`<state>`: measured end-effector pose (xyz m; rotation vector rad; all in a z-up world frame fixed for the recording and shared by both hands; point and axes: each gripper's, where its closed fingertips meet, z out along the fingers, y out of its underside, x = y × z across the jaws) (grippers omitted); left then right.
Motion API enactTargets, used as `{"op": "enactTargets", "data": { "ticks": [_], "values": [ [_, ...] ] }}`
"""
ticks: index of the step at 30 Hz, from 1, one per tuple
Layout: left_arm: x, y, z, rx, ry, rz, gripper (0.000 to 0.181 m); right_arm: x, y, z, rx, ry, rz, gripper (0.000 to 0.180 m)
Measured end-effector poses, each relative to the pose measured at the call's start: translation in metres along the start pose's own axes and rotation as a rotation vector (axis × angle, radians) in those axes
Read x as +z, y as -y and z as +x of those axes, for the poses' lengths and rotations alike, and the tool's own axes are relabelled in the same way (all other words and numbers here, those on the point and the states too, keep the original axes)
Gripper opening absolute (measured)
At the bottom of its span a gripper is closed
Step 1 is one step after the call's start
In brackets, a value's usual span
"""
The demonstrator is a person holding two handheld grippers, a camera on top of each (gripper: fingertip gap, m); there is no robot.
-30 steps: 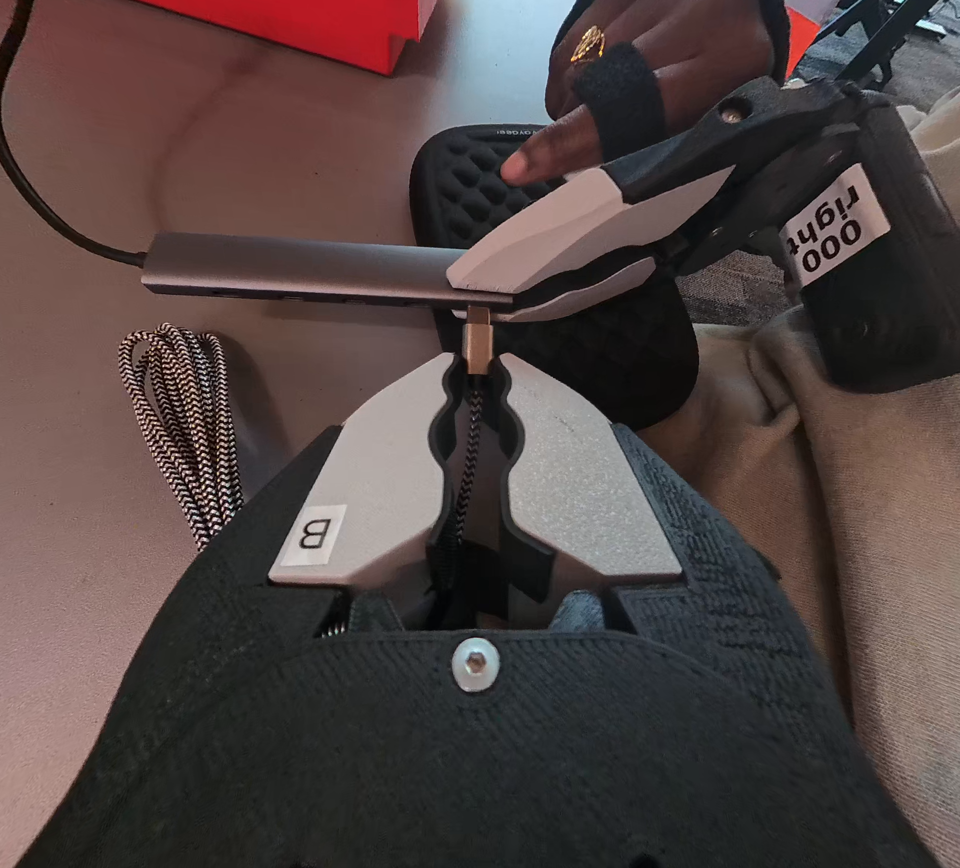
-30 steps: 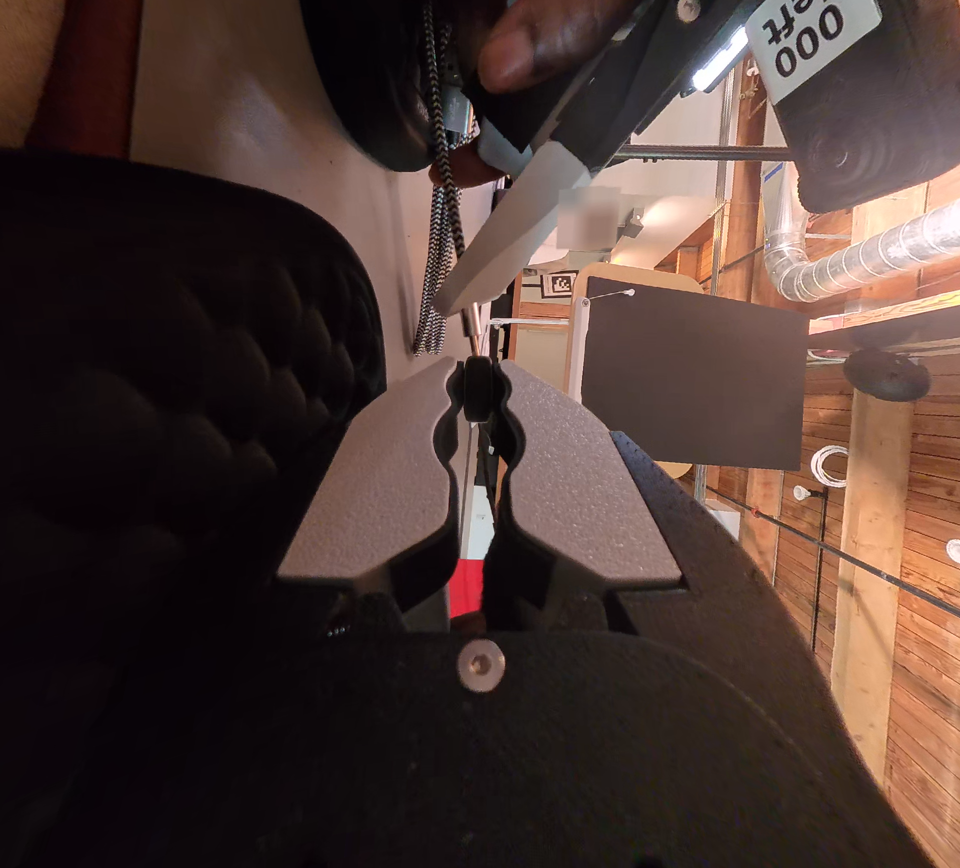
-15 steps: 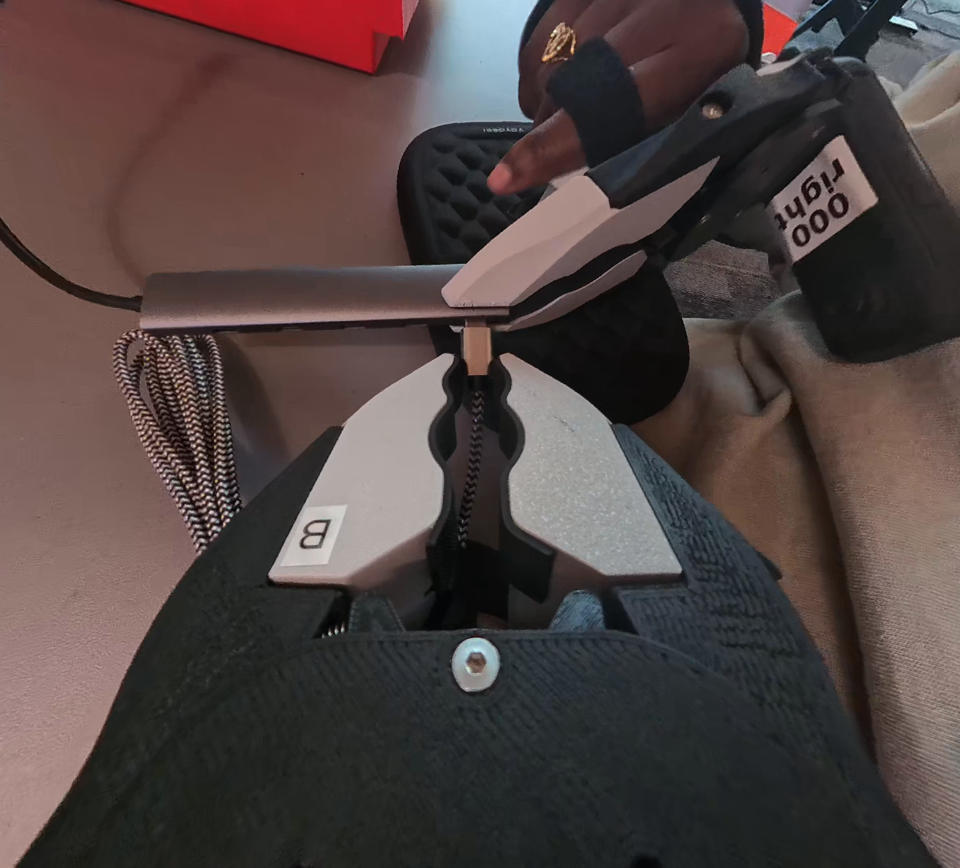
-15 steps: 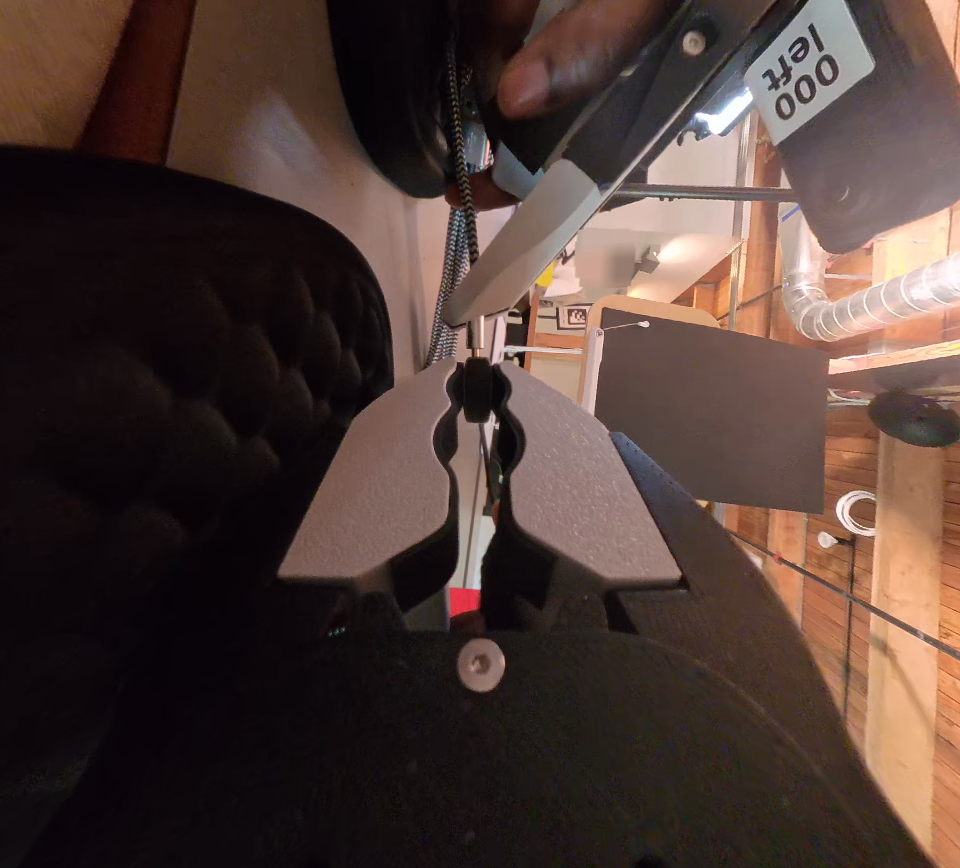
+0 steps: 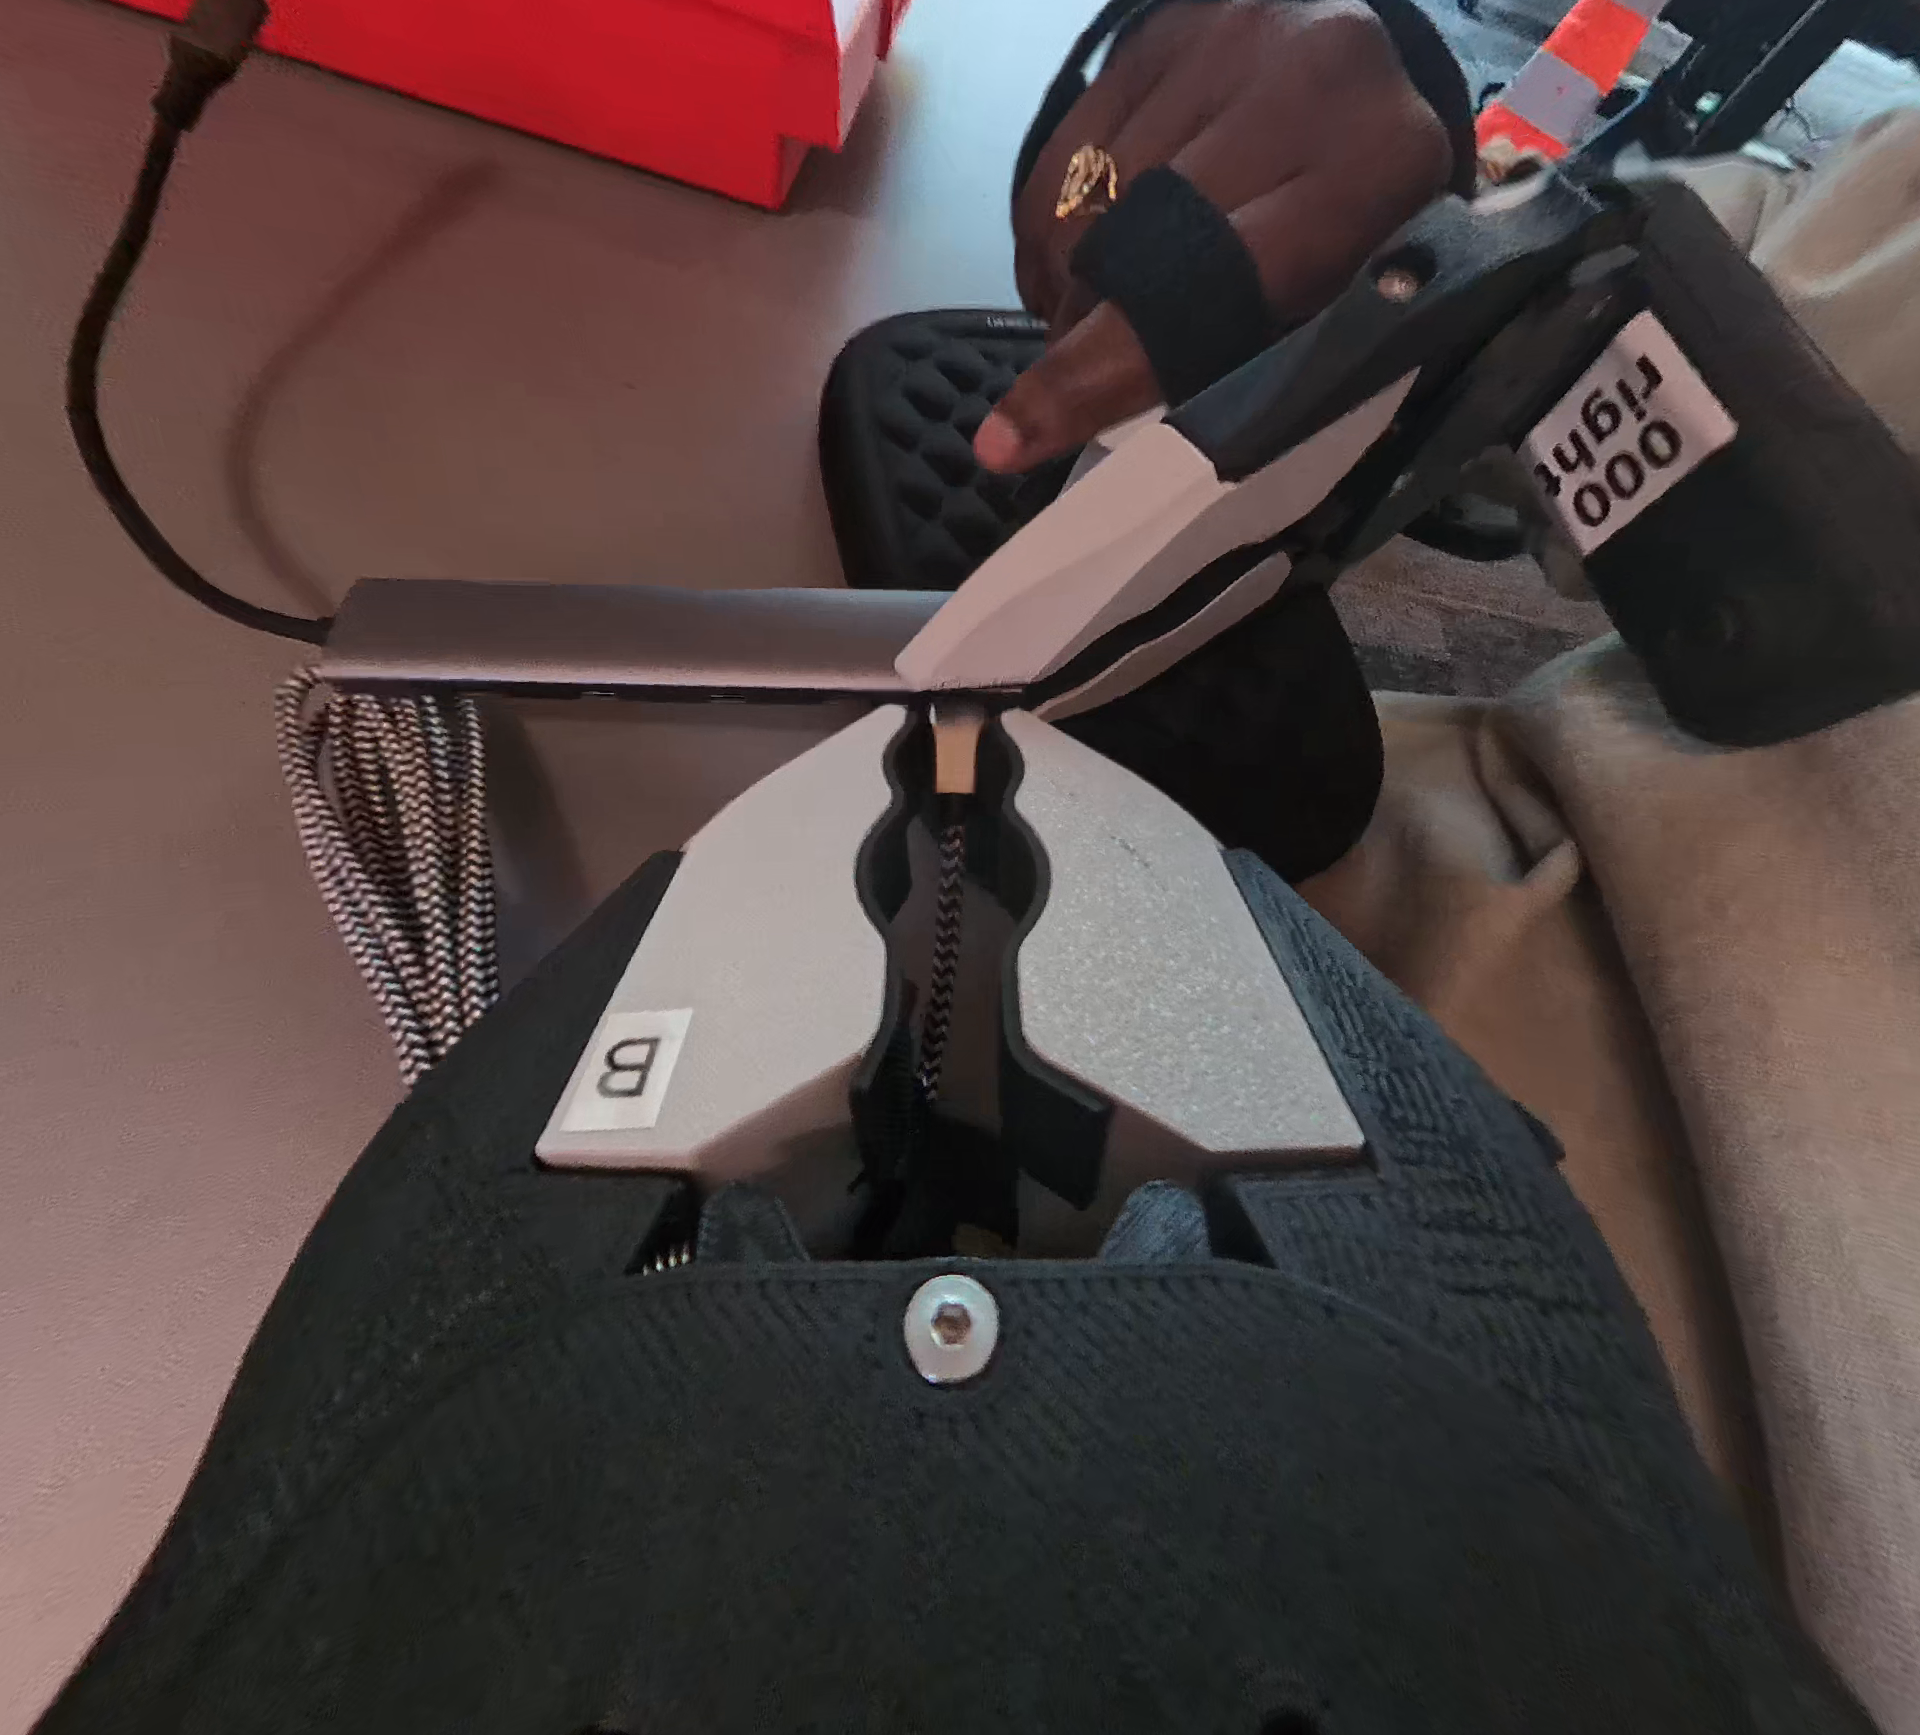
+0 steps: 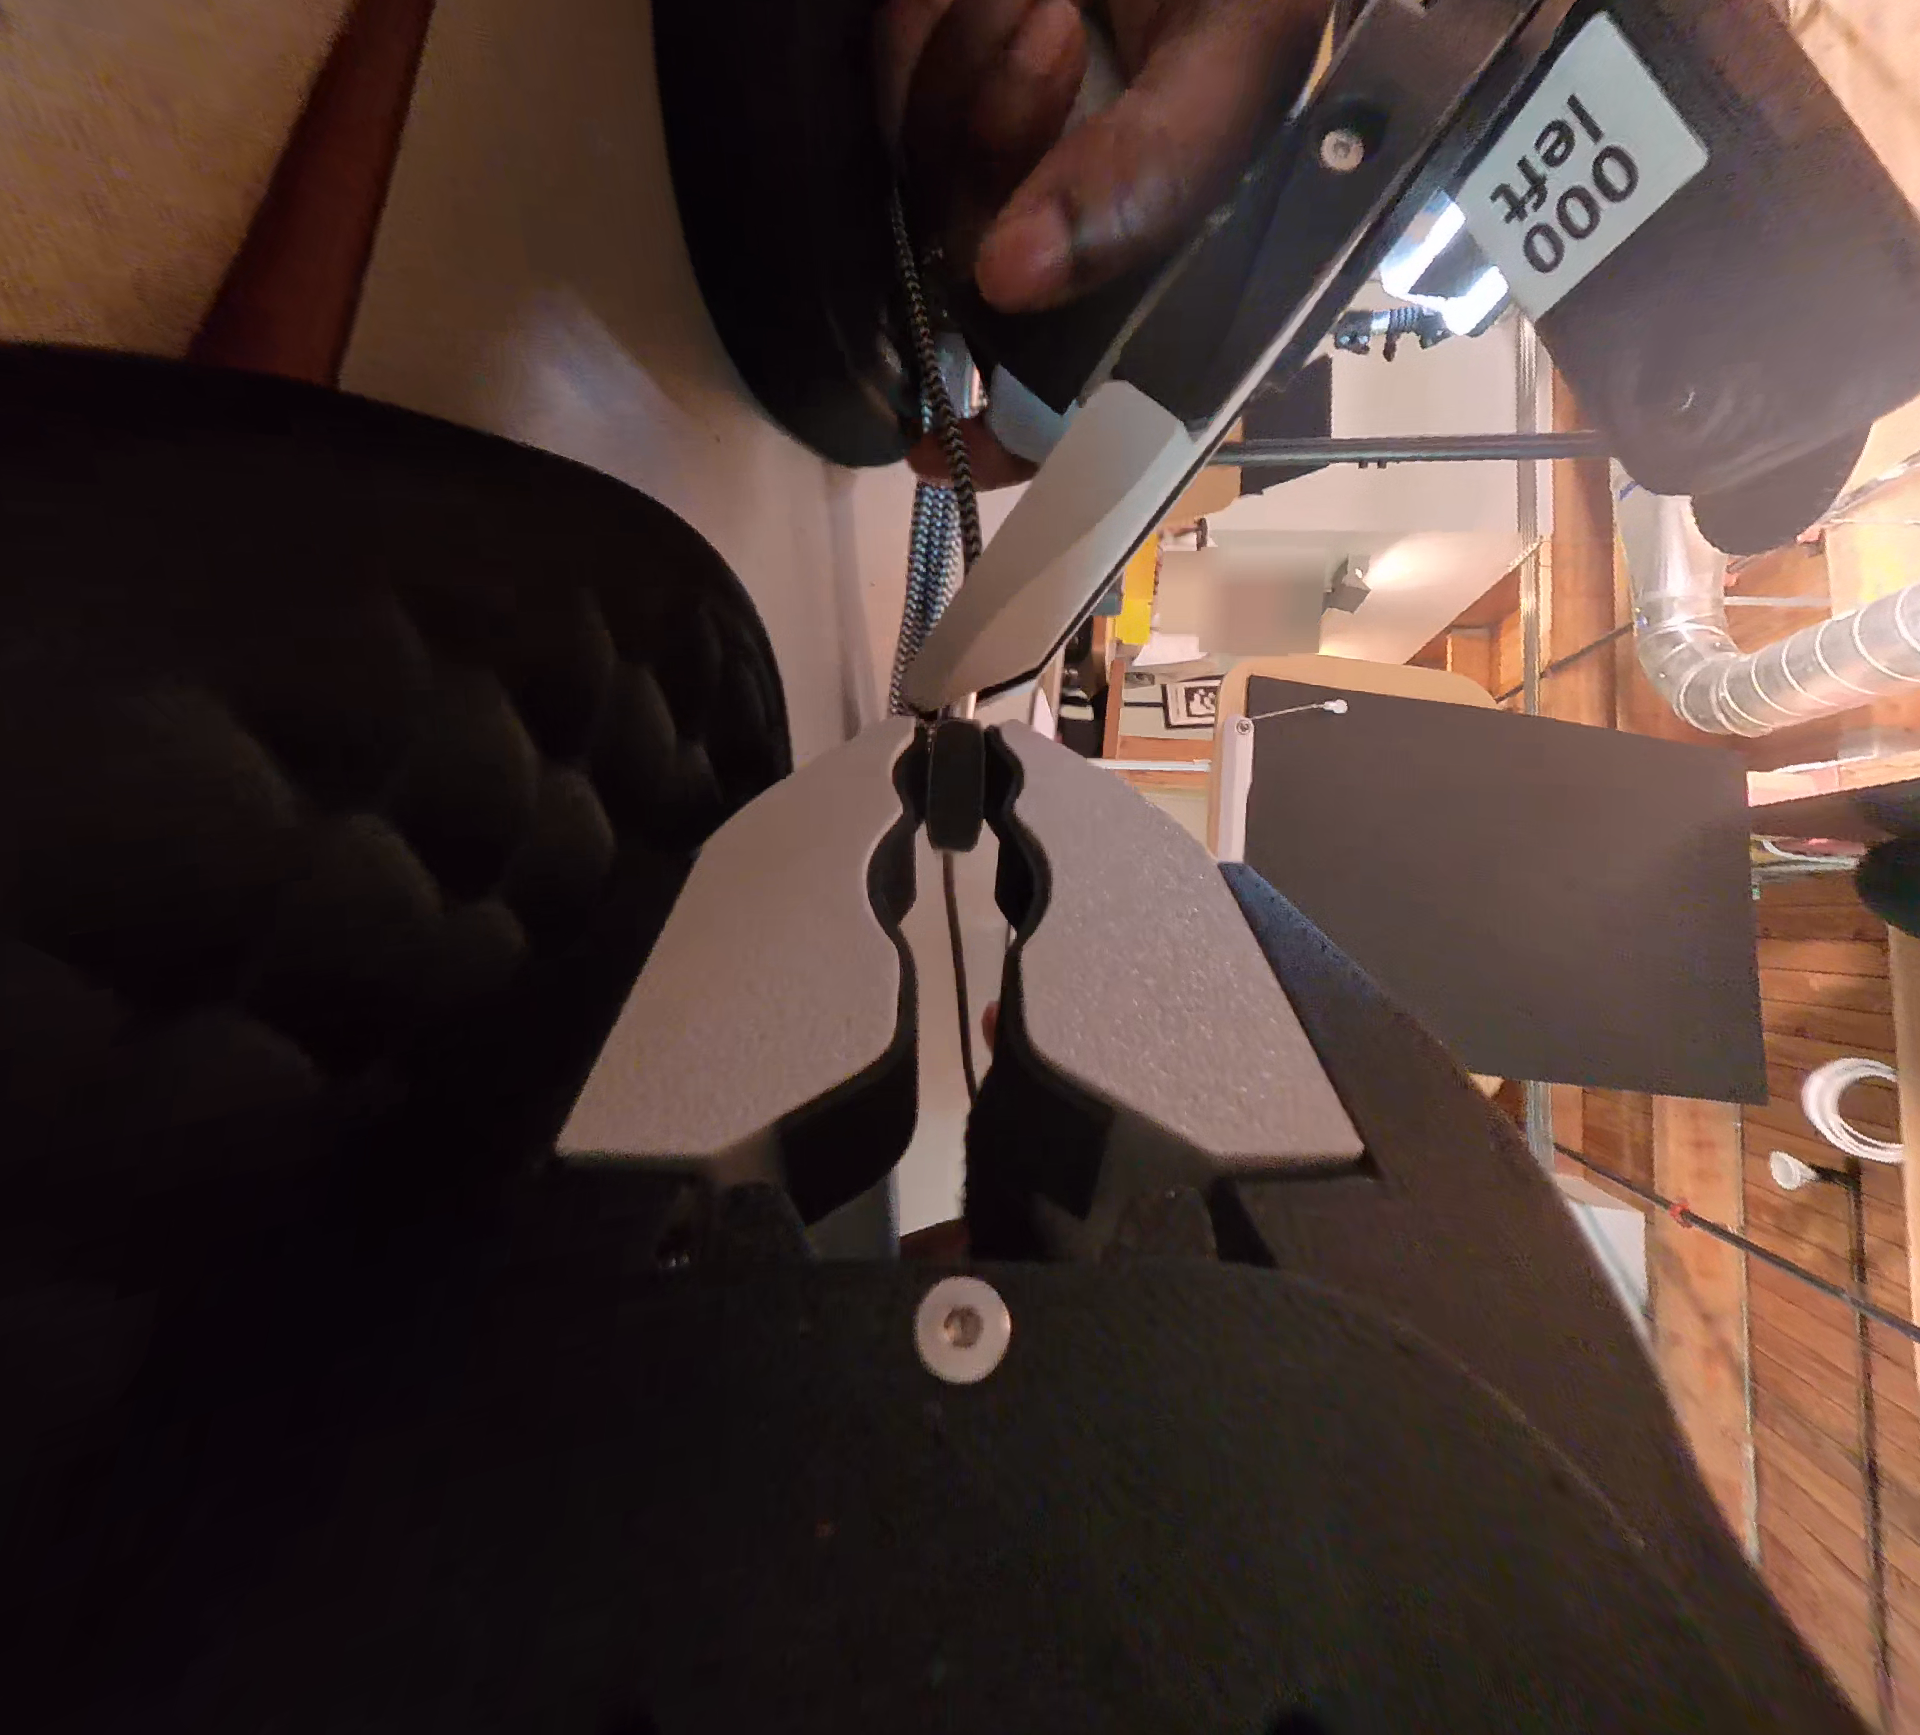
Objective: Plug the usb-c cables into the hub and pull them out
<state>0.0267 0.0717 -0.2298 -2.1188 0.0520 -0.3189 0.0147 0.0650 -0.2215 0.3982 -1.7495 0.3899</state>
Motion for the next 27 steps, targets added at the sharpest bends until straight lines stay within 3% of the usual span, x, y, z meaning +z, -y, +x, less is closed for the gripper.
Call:
{"op": "enactTargets", "data": {
  "ticks": [3,4,9,15,18,21,25,27],
  "values": [
    [-0.001,0.008,-0.006,0.024,0.068,0.041,0.017,0.001,-0.008,0.008,-0.019,-0.06,-0.071,0.009],
    [-0.003,0.012,-0.003,0.049,0.057,0.072,0.028,-0.001,-0.01,0.009,0.024,-0.079,-0.081,0.009],
    [-0.028,0.041,0.009,0.171,0.078,0.337,0.036,-0.021,-0.029,-0.005,0.177,0.049,-0.112,0.01],
    [-0.057,0.072,0.003,0.27,0.212,0.581,0.042,-0.039,-0.024,0.006,0.561,0.16,-0.001,0.057],
    [-0.084,0.089,0.007,0.3,0.257,0.772,0.043,-0.052,-0.016,0.026,0.779,0.163,0.142,0.065],
    [-0.109,0.098,-0.002,0.242,0.32,0.927,0.043,-0.069,0.0,0.057,1.04,0.149,0.4,0.069],
    [-0.118,0.098,-0.015,0.109,0.309,0.97,0.043,-0.081,-0.004,0.098,1.377,-0.053,0.745,0.057],
    [-0.118,0.099,-0.013,0.113,0.297,0.975,0.042,-0.069,-0.012,0.091,1.496,-0.086,0.778,0.058]
  ]
}}
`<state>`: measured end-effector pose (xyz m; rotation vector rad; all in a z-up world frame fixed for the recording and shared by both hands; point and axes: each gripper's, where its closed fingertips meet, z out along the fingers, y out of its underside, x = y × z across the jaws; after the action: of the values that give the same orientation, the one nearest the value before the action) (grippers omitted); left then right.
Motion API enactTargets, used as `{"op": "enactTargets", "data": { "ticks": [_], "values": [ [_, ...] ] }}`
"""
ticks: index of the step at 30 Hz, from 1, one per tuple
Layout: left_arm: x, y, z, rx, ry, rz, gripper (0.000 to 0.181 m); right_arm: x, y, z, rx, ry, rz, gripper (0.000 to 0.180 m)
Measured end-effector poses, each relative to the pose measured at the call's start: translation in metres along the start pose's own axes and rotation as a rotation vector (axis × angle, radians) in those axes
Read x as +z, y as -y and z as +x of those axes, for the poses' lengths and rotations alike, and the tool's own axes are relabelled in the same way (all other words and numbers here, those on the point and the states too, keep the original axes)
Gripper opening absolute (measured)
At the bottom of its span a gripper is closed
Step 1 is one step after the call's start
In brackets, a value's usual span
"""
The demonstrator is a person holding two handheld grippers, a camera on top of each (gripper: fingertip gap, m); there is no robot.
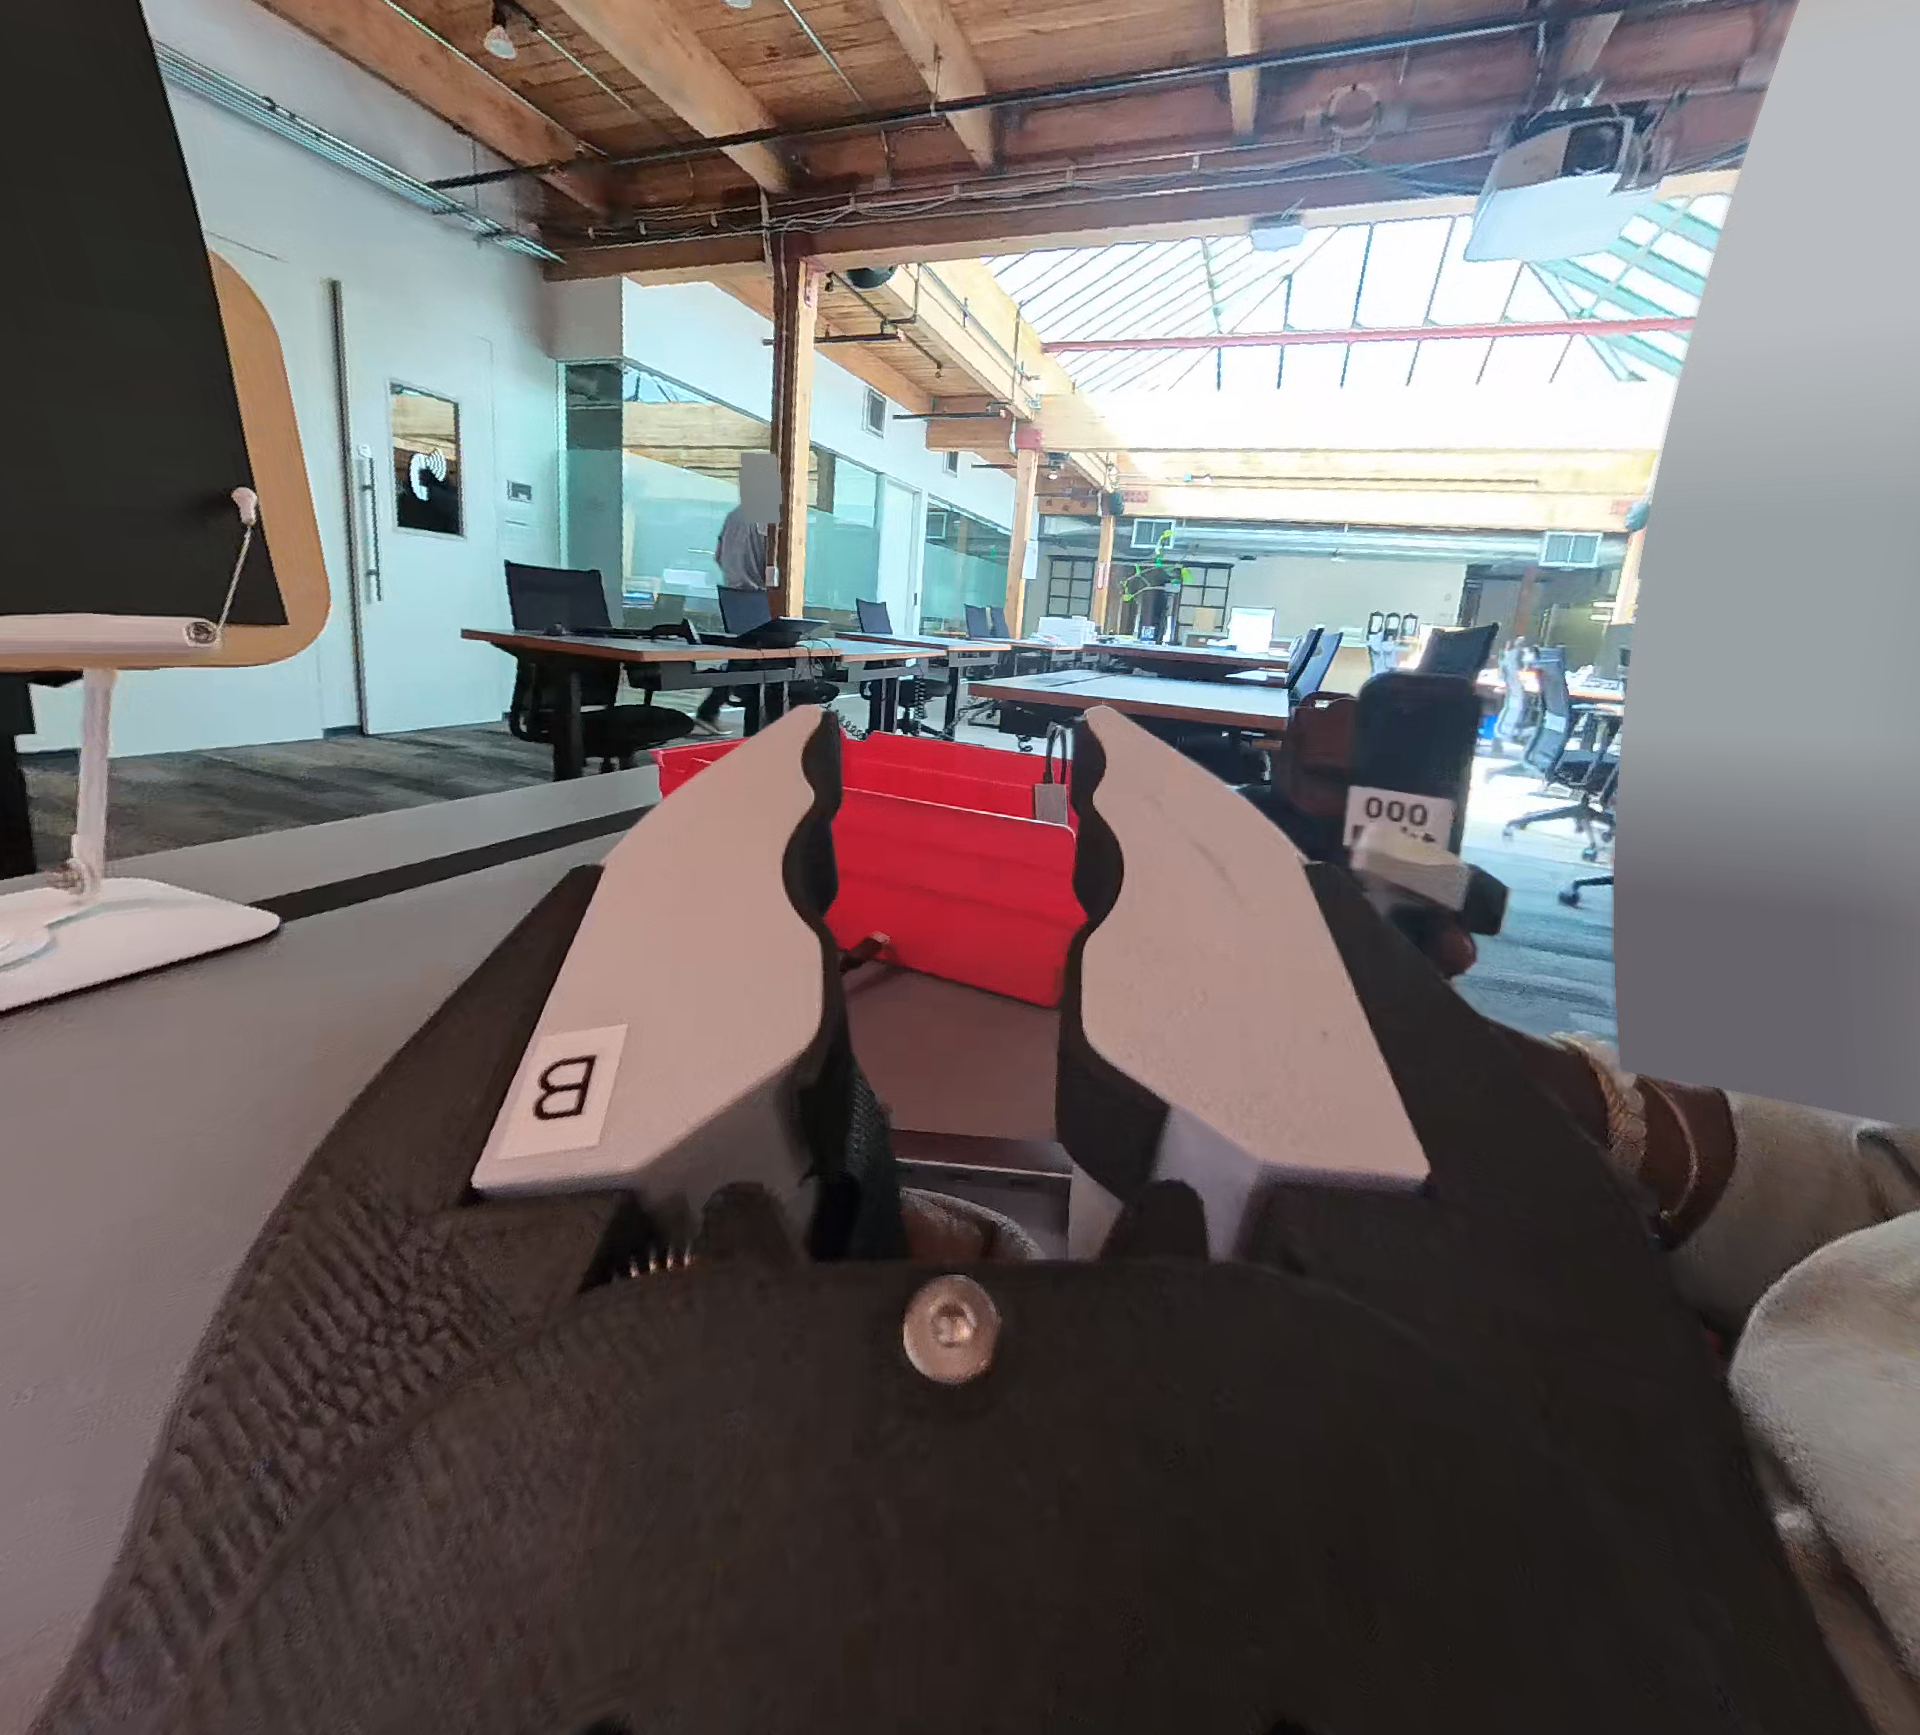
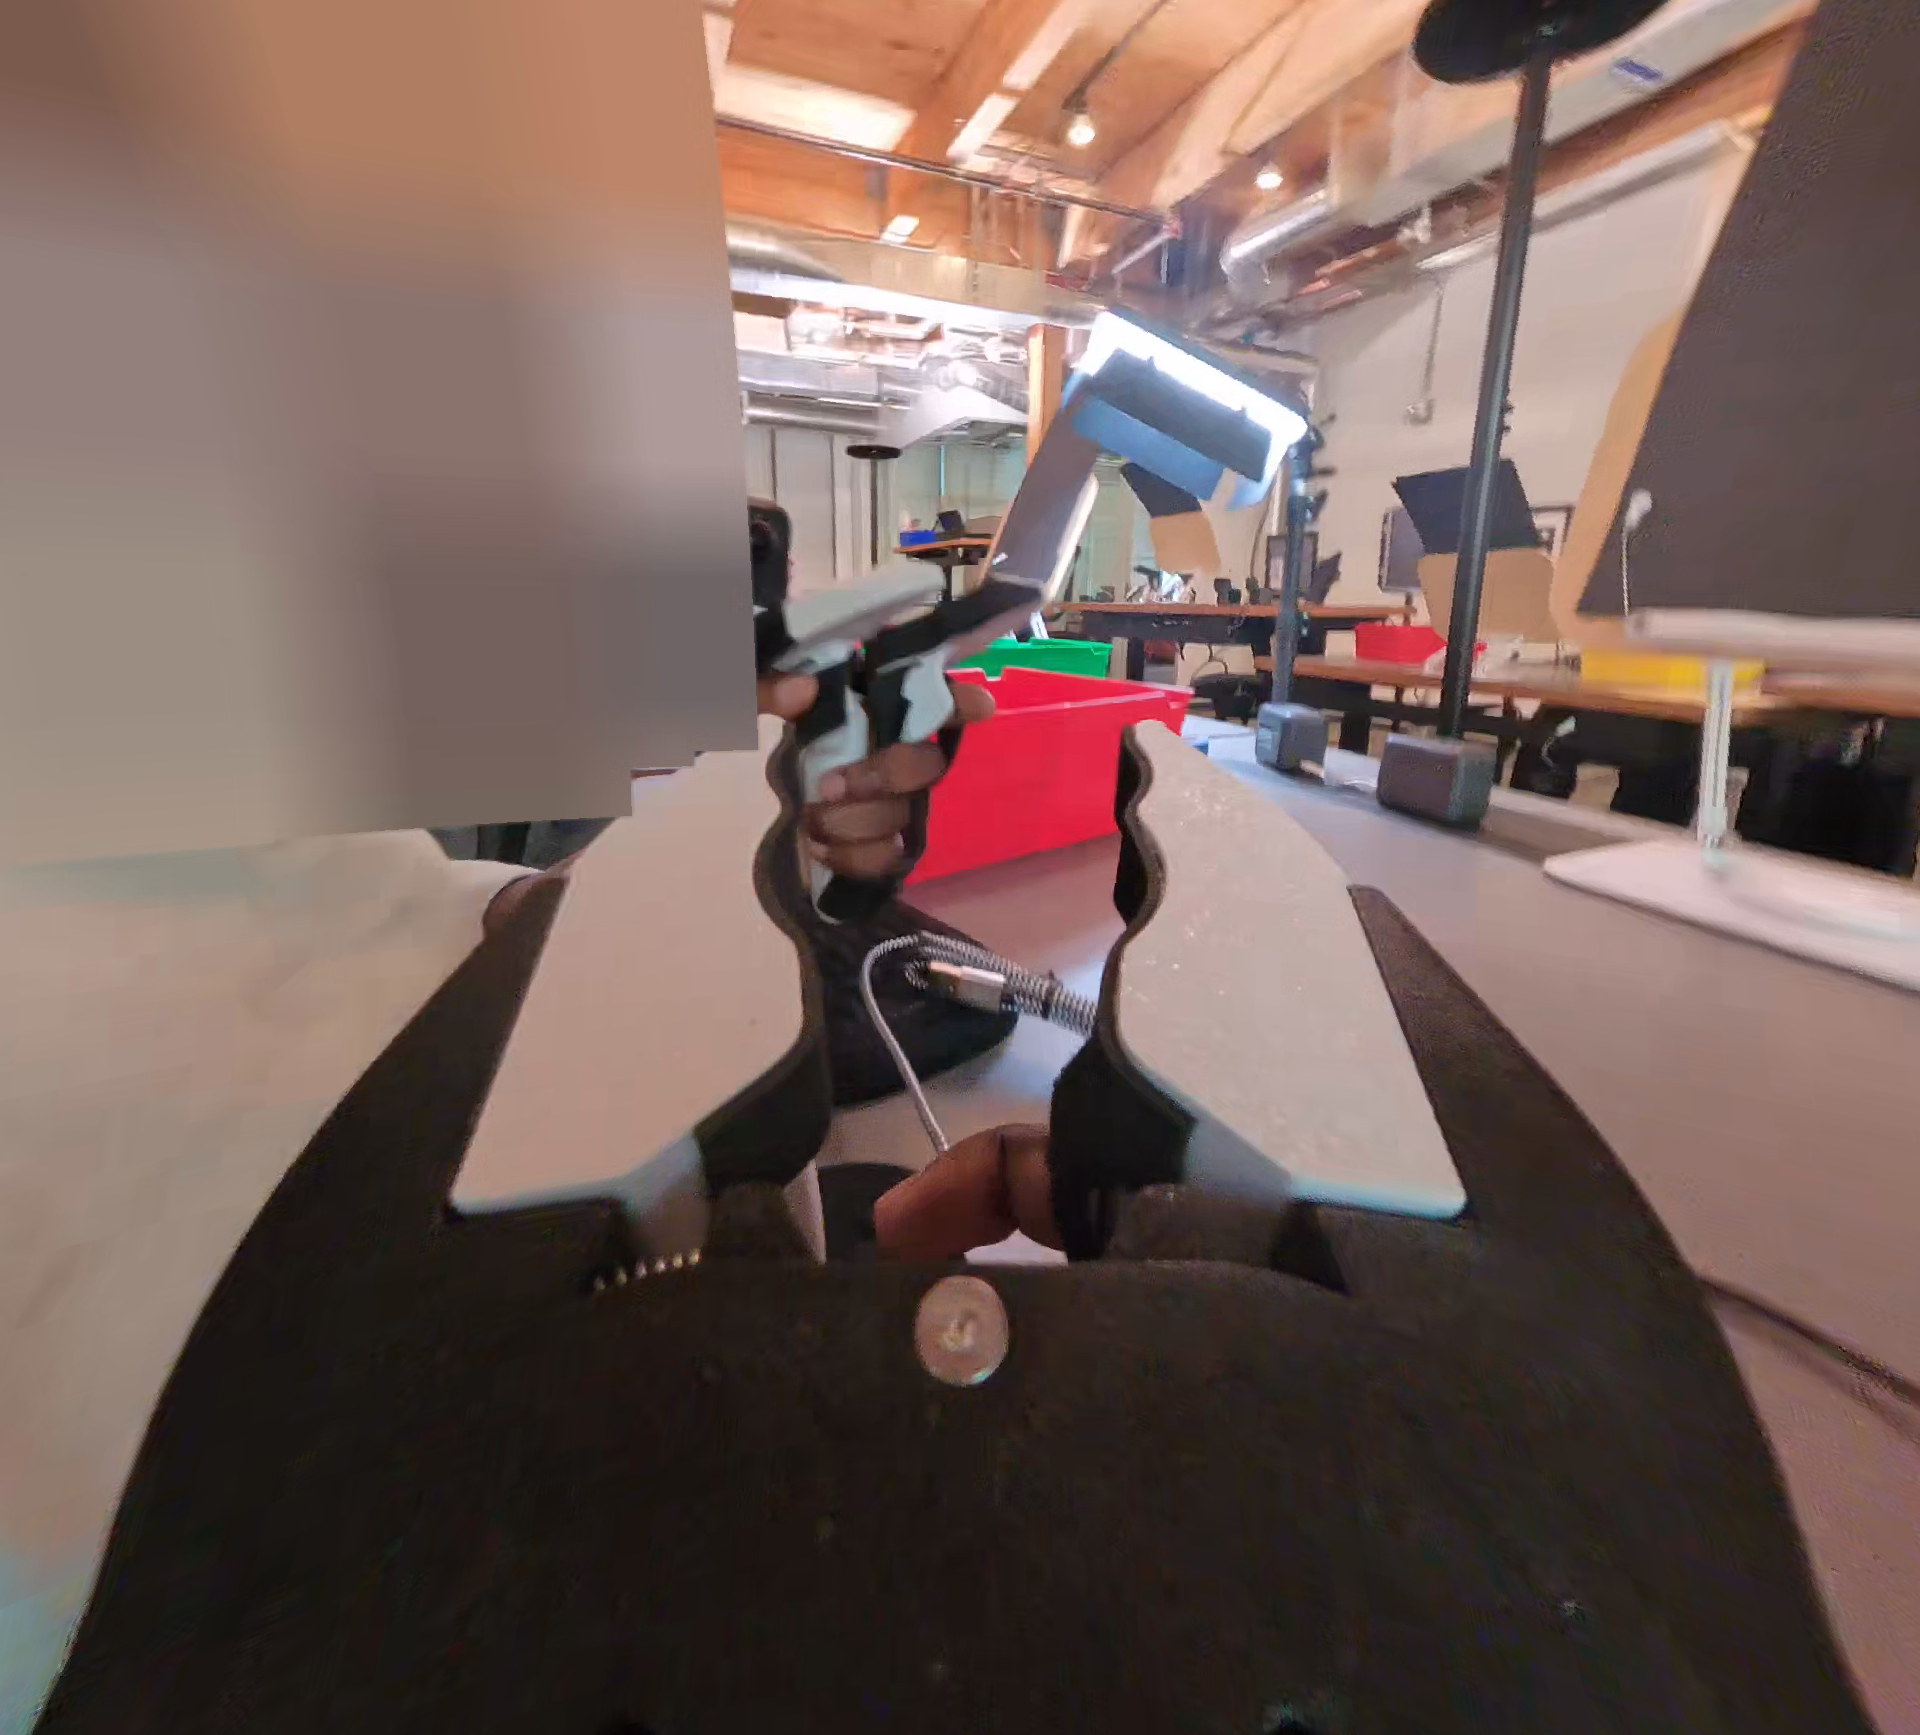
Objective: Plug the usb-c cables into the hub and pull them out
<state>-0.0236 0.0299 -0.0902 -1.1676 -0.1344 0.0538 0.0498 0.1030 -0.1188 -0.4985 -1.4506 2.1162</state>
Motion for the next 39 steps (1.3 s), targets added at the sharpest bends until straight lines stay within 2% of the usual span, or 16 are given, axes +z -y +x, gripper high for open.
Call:
{"op": "enactTargets", "data": {
  "ticks": [3,6,9,11,13,16,18,19,20,23,27,31,39],
  "values": [
    [0.0,0.0,0.003,0.083,0.009,-0.011,0.042,-0.003,0.001,0.017,0.122,-0.038,0.02,0.055],
    [-0.003,0.01,0.01,0.159,-0.011,-0.038,0.042,-0.009,0.007,0.029,0.195,-0.072,0.082,0.043],
    [-0.022,0.056,0.007,0.251,0.042,-0.064,0.042,-0.007,0.004,0.028,0.189,-0.069,0.065,0.043],
    [-0.048,0.087,-0.005,0.323,0.142,-0.155,0.04,-0.005,0.001,0.024,0.161,-0.061,0.039,0.043],
    [-0.089,0.103,-0.03,0.4,0.299,-0.321,0.04,-0.004,0.0,0.022,0.14,-0.058,0.028,0.043],
    [-0.185,0.102,-0.092,0.43,0.738,-0.7,0.035,-0.004,0.0,0.022,0.137,-0.063,0.03,0.042],
    [-0.26,0.088,-0.126,0.352,1.03,-0.988,0.032,-0.004,0.0,0.024,0.143,-0.068,0.029,0.042],
    [-0.286,0.075,-0.133,0.264,1.088,-1.104,0.03,-0.004,-0.001,0.024,0.144,-0.07,0.027,0.042],
    [-0.3,0.058,-0.136,0.171,1.078,-1.176,0.029,-0.003,-0.001,0.024,0.144,-0.072,0.023,0.042],
    [-0.3,0.027,-0.143,0.014,0.968,-1.196,0.038,-0.001,-0.004,0.025,0.144,-0.077,0.001,0.041],
    [-0.316,0.008,-0.15,-0.078,1.011,-1.313,0.05,0.005,-0.013,0.025,0.152,-0.07,-0.069,0.041],
    [-0.323,0.014,-0.154,-0.061,1.131,-1.358,0.057,0.008,-0.015,0.02,0.11,-0.06,-0.097,0.041],
    [-0.328,-0.025,-0.15,-0.201,1.016,-1.514,0.041,0.019,-0.019,0.008,-0.065,-0.07,-0.132,0.04]
  ]
}}
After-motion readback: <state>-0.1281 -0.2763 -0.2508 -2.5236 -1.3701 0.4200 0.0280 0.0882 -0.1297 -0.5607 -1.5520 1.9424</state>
